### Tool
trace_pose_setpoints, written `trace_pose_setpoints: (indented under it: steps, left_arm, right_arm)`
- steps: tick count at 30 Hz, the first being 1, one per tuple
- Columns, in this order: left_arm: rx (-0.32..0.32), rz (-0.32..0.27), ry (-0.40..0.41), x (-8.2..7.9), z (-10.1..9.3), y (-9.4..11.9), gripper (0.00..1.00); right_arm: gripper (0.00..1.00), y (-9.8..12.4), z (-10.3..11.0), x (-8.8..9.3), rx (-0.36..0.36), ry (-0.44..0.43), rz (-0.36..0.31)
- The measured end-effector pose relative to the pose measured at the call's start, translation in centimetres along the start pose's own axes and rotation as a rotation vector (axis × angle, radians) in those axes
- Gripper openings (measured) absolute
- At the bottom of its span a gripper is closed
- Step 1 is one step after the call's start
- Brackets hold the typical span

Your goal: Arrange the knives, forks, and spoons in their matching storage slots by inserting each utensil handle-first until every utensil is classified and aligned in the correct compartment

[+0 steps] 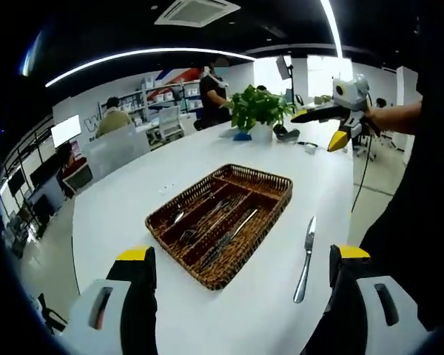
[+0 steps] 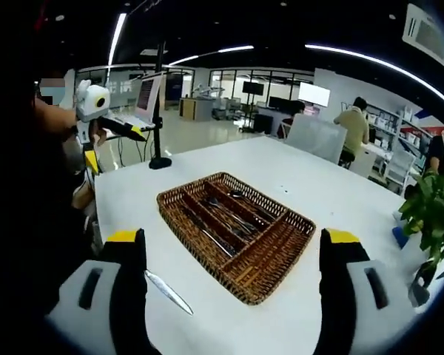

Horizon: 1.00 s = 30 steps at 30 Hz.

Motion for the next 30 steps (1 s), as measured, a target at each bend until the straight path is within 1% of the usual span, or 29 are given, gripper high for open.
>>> trace_pose_setpoints:
  steps: [1,2,7,9,13,18,21,22,25,28,30]
  left_arm:
    - [-0.001,0.017,-0.028,0.1,-0.2,-0.2,0.99]
    - [0.002,0.024,-0.034,0.1,-0.3,-0.4,0.99]
    - [0.018,0.023,-0.04,-0.4,-0.7,-0.7,0.99]
    - [0.022,0.027,-0.039,-0.7,-0.8,-1.0,0.99]
    - [0.031,0.043,-0.055,-0.8,-0.9,-1.5,0.99]
    - [0.063,0.076,-0.068,-0.6,-1.7,-2.6,0.96]
    - [0.077,0.075,-0.089,-0.5,-2.1,-2.9,0.95]
    - [0.086,0.098,-0.083,-0.3,-2.4,-3.3,0.95]
    - [0.097,0.114,-0.081,-0.2,-2.6,-3.8,0.95]
    - [0.112,0.117,-0.09,-0.4,-3.0,-4.2,0.96]
    - [0.123,0.111,-0.103,-0.6,-3.3,-4.5,0.99]
  right_arm:
    - [1.0,0.0,0.0,0.0,-0.001,0.008,0.003]
    - [1.0,0.1,0.1,0.1,-0.002,0.011,0.004]
    - [1.0,0.6,0.5,0.0,-0.002,0.001,-0.004]
    - [1.0,0.7,0.7,0.2,-0.007,0.0,0.006]
    - [1.0,0.9,0.8,0.4,-0.003,0.003,-0.001]
    - [1.0,1.2,0.5,0.8,0.004,-0.009,-0.003]
    - [1.0,1.3,0.4,1.1,0.009,-0.016,-0.003]
    - [1.0,1.4,0.4,1.2,0.01,-0.019,0.0]
    - [1.0,1.5,0.3,1.2,0.011,-0.02,-0.001]
    - [1.0,1.5,0.3,1.2,0.008,-0.022,-0.004]
    - [1.0,1.5,0.5,1.4,-0.007,-0.016,0.003]
Point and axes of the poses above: the point that each gripper's makers call its tool centre point, and the gripper's own axes: y roughly backward along the fingers, z roughly to its left, x roughly out of its underside, the point moved 7 cm from there along y, roughly backward along the fingers, and after that the axes turned 2 degrees about y, right-handed, at the moved point
